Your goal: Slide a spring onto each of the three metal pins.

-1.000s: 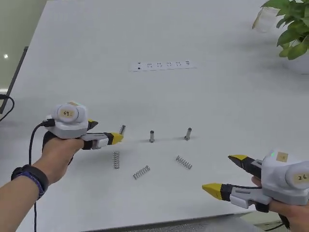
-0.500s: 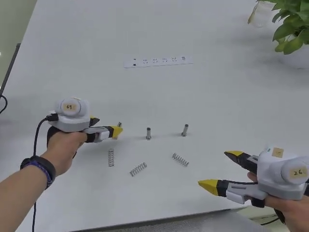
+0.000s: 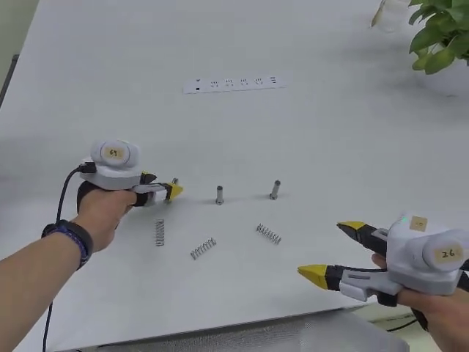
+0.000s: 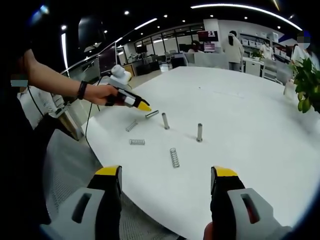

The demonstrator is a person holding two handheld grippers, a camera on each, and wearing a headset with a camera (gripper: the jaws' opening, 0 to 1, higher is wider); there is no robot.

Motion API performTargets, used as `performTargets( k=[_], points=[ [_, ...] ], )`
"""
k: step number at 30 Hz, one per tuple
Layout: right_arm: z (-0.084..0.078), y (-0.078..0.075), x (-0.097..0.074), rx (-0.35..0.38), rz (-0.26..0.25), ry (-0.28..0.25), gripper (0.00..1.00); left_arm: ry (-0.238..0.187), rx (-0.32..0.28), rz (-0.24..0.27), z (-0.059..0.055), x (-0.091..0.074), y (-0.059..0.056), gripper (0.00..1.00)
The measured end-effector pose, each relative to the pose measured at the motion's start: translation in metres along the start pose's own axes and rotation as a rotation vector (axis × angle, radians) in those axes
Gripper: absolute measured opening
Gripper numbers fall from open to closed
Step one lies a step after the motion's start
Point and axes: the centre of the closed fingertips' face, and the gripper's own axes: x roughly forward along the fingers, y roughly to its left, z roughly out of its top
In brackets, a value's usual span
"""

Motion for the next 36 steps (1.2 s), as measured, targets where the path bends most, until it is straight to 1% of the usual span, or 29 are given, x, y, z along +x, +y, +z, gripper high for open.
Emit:
performTargets(
  k=[5,13,21,31,34,35,36],
  points=[
    [0.000,-0.001,-0.001,-0.002,-0.002,0.004,0.71,0.013,-0.005,0.001,-0.003,0.008,-0.001,0.31],
    [0.000,-0.003,0.000,0.001,-0.002,0.005,0.71,0.025,-0.007,0.010,-0.005,0.015,-0.001,0.23],
    [-0.001,-0.004,0.002,0.004,0.000,0.008,0.71,0.041,0.000,0.034,-0.008,0.020,0.002,0.16],
    [-0.003,-0.005,0.002,0.007,0.001,0.012,0.70,0.054,-0.001,0.050,-0.009,0.027,0.006,0.11],
    [-0.003,-0.005,0.002,0.009,0.000,0.012,0.70,0.066,0.009,0.056,-0.011,0.030,0.006,0.11],
    [-0.003,-0.005,0.002,0.010,-0.001,0.012,0.70,0.057,0.010,0.058,-0.009,0.031,0.007,0.09],
    [-0.003,-0.006,0.002,0.011,-0.001,0.013,0.70,0.063,0.005,0.063,-0.010,0.031,0.007,0.08]
  ],
)
